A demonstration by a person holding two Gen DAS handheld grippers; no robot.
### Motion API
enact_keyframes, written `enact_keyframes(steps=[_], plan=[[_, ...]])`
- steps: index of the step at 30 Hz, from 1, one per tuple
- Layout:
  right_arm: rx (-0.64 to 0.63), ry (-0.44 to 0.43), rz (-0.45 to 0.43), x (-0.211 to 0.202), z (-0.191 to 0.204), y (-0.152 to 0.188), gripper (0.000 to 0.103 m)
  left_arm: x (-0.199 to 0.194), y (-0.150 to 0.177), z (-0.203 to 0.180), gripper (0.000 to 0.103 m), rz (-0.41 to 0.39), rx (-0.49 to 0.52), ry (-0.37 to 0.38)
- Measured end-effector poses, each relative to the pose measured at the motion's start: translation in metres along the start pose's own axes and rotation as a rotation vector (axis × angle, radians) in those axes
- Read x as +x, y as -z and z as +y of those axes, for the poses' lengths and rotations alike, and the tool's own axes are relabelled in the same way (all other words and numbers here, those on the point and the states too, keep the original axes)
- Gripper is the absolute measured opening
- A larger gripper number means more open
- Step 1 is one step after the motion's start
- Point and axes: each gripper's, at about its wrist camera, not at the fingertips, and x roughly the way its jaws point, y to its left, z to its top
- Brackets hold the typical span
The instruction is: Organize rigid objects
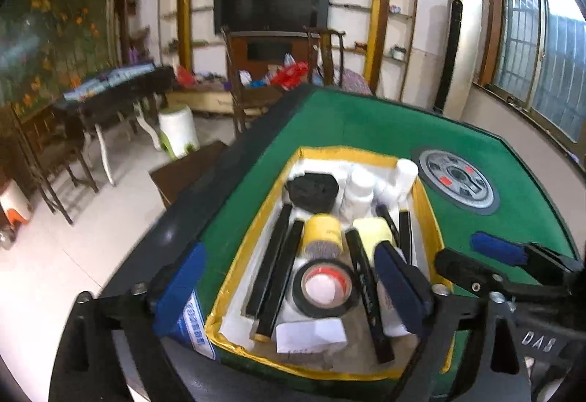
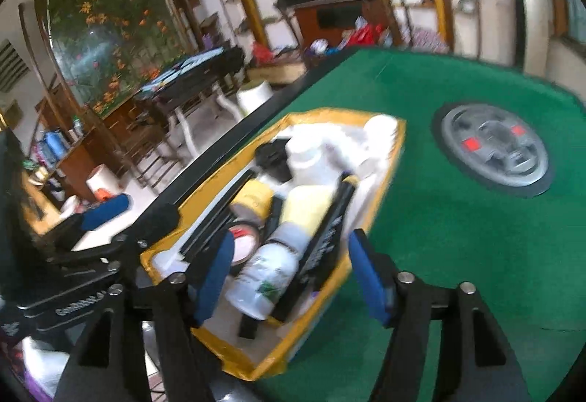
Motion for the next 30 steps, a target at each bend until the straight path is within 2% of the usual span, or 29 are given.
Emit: enact_keyframes(steps=[1, 2, 3, 5, 6, 8, 10, 13, 16, 21, 30], plan=[[-0.014, 0.035, -0.035, -0.006, 0.001, 0.001, 0.068, -0.005, -0.002, -0.004, 0.101, -0.025, 0.006, -0.036], [-0.028, 0.080, -0.071, -0.013, 0.001, 0.002, 0.075, -0.012, -0.004, -0.008, 0.102, -0.061, 0.009, -0.081], [-0.042, 0.146, -0.121, -0.022, 0.003, 0.004, 0.090, -0.020, -0.006, -0.013, 0.102, -0.109, 0.010, -0.136], [-0.051, 0.267, -0.234, -0.039, 0.003, 0.008, 0.103, -0.037, -0.010, -0.021, 0.102, -0.199, 0.010, -0.212], [-0.054, 0.301, -0.286, -0.047, 0.002, 0.011, 0.103, -0.045, -0.011, -0.026, 0.102, -0.237, 0.004, -0.237], [-0.050, 0.323, -0.319, -0.053, -0.006, 0.010, 0.103, -0.054, -0.012, -0.033, 0.102, -0.270, -0.018, -0.260], [-0.021, 0.346, -0.325, -0.059, -0.016, 0.009, 0.103, -0.052, -0.012, -0.040, 0.102, -0.253, -0.024, -0.237], [-0.002, 0.392, -0.338, -0.063, -0.029, 0.011, 0.103, -0.044, -0.012, -0.046, 0.102, -0.185, -0.009, -0.177], [-0.003, 0.439, -0.329, -0.063, -0.037, 0.014, 0.103, -0.033, -0.008, -0.051, 0.102, -0.115, 0.000, -0.177], [0.008, 0.454, -0.262, -0.050, -0.051, 0.022, 0.103, -0.019, -0.008, -0.052, 0.102, -0.027, -0.012, -0.152], [-0.038, 0.459, -0.191, -0.035, -0.046, 0.031, 0.103, -0.009, 0.003, -0.068, 0.102, 0.025, 0.013, -0.167]])
